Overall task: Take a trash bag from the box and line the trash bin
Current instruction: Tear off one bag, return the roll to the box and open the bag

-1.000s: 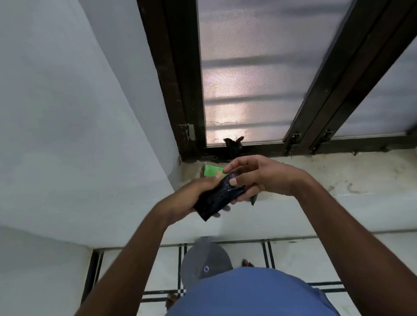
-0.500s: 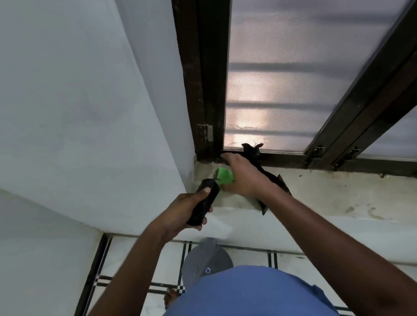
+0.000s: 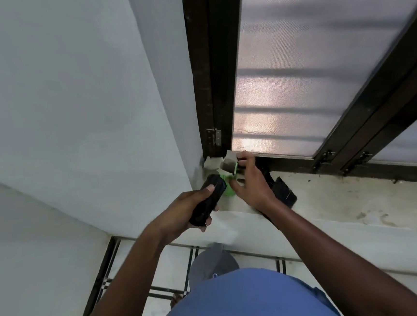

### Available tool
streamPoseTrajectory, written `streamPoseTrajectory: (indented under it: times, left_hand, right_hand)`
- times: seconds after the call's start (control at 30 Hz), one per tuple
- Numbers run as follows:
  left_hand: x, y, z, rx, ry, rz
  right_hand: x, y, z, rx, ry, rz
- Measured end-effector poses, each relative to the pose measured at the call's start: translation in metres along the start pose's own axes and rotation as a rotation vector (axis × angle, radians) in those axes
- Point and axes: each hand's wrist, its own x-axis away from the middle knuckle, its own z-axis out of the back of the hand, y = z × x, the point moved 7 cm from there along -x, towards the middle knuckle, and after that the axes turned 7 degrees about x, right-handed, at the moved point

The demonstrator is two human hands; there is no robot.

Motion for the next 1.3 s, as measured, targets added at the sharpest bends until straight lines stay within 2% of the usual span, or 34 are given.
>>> streamPoseTrajectory:
  times: [0.4,0.67,0.8,0.93,1.07,1.2,1.3]
  left_hand:
    - [0.003,0.011,-0.012,0.028,-0.065,-0.036]
    - [0.001,0.057,-0.027,-0.035,-0.098,-0.150]
    - [-0.003,0.070,-0.033,-0.083,-0.060,-0.165]
    - [-0.015,0.078,-0.035,-0.279,0.009,-0.161]
    - [-0.038,0.065,-0.027,-0.632,0.099,-0.067]
    - [-0.059,0.053,-0.023,-0.844,0.155,-0.023]
    - [-0.068,0.057,-0.023,-1.107,0.197,-0.020]
  right_hand:
    - [0.014,0.014,-0.012,0.072,-0.068,-0.033]
    - [0.024,0.006,-0.011,-0.080,0.021,-0.129]
    - [0.023,0.005,-0.017,-0.104,0.051,-0.160]
    - [0.021,0.009,-0.021,-0.078,0.052,-0.155]
    - [0.021,0.010,-0.022,-0.076,0.030,-0.151]
    - [0.021,0.011,-0.024,-0.063,0.006,-0.159]
    - [0.022,0.011,-0.023,-0.066,0.002,-0.172]
